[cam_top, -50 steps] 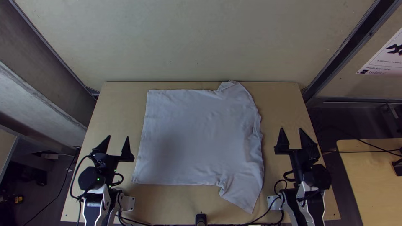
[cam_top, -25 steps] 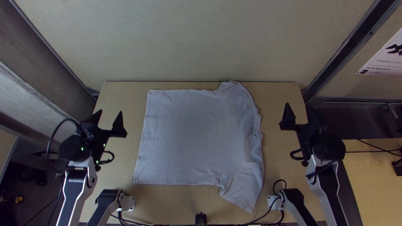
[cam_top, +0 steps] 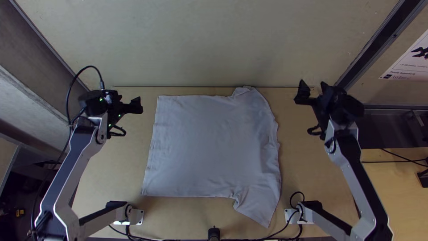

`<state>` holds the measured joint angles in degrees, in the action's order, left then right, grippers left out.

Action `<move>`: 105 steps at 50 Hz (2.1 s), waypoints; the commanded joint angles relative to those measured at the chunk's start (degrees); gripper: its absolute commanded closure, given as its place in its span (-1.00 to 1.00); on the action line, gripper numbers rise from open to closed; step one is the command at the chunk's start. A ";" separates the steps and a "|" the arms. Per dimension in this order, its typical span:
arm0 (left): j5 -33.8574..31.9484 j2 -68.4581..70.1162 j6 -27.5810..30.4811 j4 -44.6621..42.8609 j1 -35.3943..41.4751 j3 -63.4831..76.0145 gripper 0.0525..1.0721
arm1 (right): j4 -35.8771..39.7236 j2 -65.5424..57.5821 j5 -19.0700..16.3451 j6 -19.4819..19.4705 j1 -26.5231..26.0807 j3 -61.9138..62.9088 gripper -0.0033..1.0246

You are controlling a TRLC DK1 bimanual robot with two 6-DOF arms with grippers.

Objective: Fold the t-shirt

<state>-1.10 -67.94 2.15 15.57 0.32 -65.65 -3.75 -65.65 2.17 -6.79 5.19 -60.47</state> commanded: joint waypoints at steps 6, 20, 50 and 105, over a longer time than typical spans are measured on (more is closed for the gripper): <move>-0.57 -9.05 -2.77 2.27 0.21 -10.55 -0.89 | 3.48 -10.11 0.46 0.90 1.84 -10.28 -0.92; -0.57 -23.02 -6.64 9.74 0.30 -23.21 -0.89 | 11.75 -25.23 0.37 -1.04 2.89 -24.08 -0.92; 0.14 -51.76 -9.98 19.41 2.85 -48.79 -0.77 | 28.71 -55.11 0.37 -6.57 2.89 -52.38 -0.92; 5.32 -70.40 -6.90 28.02 3.73 -60.56 -0.43 | 36.97 -76.65 -0.50 -10.26 2.63 -72.86 -0.92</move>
<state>4.12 -136.33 -5.52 41.52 3.44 -125.23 33.52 -140.03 1.93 -16.10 7.49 -131.44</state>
